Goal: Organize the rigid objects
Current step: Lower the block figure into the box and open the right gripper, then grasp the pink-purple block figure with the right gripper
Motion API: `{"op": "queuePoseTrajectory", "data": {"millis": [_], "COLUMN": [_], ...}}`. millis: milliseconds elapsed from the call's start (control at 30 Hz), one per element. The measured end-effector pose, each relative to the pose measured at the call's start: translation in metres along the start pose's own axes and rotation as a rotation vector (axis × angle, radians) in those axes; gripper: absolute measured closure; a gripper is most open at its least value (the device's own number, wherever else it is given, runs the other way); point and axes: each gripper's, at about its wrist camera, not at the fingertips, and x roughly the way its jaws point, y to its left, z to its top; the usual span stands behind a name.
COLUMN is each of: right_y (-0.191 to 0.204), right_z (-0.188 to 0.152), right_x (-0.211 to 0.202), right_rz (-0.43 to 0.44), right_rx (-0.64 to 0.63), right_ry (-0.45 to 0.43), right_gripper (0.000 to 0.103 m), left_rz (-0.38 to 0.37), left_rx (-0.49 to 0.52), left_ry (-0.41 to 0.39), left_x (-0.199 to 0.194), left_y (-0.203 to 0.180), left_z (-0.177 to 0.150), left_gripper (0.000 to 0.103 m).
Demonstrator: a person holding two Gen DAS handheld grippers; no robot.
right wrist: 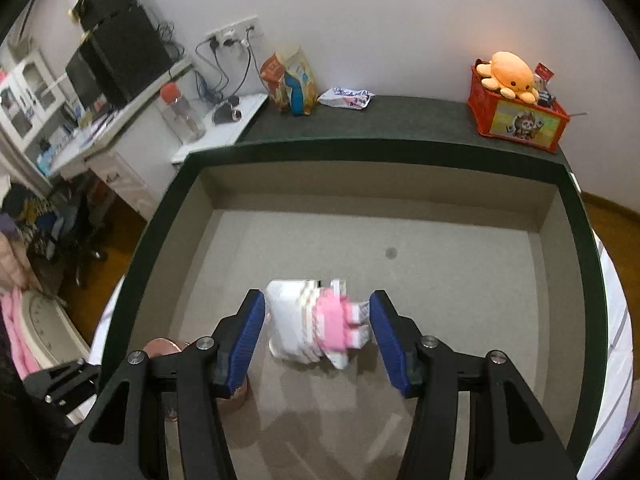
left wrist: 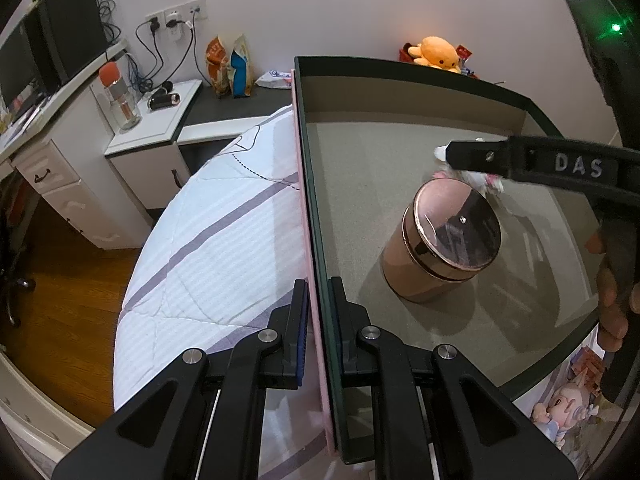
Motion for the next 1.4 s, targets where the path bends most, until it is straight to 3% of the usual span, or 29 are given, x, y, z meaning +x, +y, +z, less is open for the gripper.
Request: {"op": "queuePoseTrajectory", "data": {"millis": [67,333,467,567,667,933,1200,1400], "right_y": [-0.002,-0.003,-0.007,-0.013,-0.02,-0.048,-0.057,-0.042], "right_z": [0.0,-0.008,-0.032,-0.062,-0.093,-0.153,-0.187,-0.198], "right_x": [-0.006,-0.048,-0.092,-0.123,-0.142,-0.158,-0.145,-0.141], "right_rz": [-0.007,0.019,-0.037,-0.098,-0.168,-0.231,-0.197,-0.156], "right_rx": [0.014,0.042,0.01,-0.015,-0.024,0.013,-0.016,-0.121], "right_ry": [-0.031,-0.145,-0.217,-0.261,-0.288,-0.273,-0.229,-0.214], "right_gripper": [0.038,0.037,0.037,0.027,0.026,0.026,0.026,0.026], "left_rz": [0.001,0.001,0.001,0.001,0.001,0.002,0.002,0.005], "left_rx": [0.001,0.001,0.001,0.001,0.001,-0.004,-0.007,-0.008], "left_ry": [0.0,0.0,-0.001,0.0,-0.001,-0.002,-0.004,-0.004], "left_x": [0.0,0.0,0.0,0.0,0.0,-0.001,-0.002,0.0], "left_y": [0.0,0.0,0.0,0.0,0.0,0.0,0.0,-0.001], "left_z": [0.0,0.0,0.0,0.0,0.0,0.0,0.0,0.002], "left_gripper": [0.093,0.093,0.093,0.093,0.093,0.093,0.093,0.093]}}
